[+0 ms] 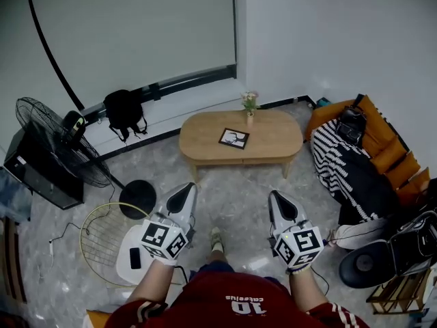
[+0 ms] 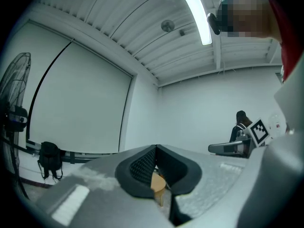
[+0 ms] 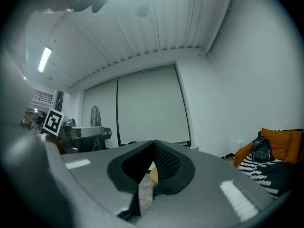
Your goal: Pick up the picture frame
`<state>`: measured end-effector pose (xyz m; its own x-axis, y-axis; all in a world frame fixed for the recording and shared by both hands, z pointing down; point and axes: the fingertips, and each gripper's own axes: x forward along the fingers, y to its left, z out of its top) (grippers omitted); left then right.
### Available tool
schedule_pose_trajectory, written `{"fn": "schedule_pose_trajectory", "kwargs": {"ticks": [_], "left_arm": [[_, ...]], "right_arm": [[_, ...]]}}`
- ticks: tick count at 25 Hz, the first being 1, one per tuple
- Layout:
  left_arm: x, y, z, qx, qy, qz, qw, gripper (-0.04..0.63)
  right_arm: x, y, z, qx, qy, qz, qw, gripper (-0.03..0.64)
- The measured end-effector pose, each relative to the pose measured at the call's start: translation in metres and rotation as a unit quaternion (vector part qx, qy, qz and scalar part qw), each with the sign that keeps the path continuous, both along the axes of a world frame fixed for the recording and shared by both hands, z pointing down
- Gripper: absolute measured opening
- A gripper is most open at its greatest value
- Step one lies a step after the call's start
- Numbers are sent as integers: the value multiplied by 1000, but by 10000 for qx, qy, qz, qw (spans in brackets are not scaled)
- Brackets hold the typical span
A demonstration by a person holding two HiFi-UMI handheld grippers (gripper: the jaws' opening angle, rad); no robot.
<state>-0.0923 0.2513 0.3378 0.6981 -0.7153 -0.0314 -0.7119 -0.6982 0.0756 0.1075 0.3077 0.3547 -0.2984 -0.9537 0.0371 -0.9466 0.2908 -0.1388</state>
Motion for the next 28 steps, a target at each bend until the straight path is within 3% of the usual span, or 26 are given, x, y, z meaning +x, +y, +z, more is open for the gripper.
{"fn": "schedule_pose_trajectory", "kwargs": {"ticks": [17, 28], "left_arm": [[2, -139, 32, -458, -29, -226, 9987, 0], [-1, -231, 31, -636, 54, -62, 9979, 0]], "right_arm": [[6, -145, 27, -494, 81, -211, 9985, -11], [-2, -232, 19, -655, 169, -171, 9976, -9]]}}
